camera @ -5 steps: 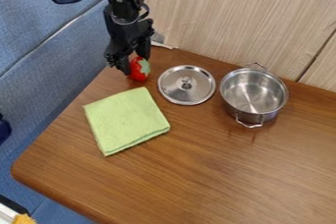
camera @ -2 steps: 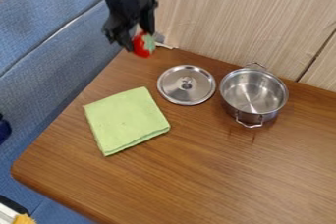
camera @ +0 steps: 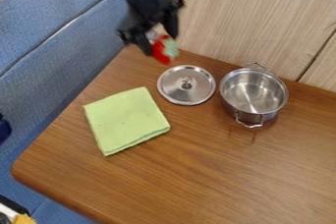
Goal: Move the strawberry on the right side of the table
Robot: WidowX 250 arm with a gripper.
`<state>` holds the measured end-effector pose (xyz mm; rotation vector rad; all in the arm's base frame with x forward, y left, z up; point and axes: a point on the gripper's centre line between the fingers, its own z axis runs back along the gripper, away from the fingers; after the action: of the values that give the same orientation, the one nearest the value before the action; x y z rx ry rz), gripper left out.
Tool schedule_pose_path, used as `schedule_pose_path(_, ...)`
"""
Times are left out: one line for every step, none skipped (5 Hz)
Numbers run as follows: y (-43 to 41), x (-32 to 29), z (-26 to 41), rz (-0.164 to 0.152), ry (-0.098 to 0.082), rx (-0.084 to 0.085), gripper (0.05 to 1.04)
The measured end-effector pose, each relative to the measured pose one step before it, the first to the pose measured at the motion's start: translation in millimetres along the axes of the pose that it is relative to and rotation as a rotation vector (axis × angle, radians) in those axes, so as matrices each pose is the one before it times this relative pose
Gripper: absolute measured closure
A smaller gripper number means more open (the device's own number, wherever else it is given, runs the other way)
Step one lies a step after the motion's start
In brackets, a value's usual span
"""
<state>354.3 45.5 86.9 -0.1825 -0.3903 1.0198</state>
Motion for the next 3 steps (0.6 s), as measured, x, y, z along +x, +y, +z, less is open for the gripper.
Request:
schedule_pose_path(-1.69, -45.46, 3.54, -0.1217, 0.0591, -0.0155, 0.38)
schedule_pose_path(-13.02, -46.83, -4.82, -0.1482, 0.0638, -0.0161, 0.38)
schedule_pose_path(-14.82, -30.94, -6.44, -0.1117, 0.0213, -0.0225, 0.38)
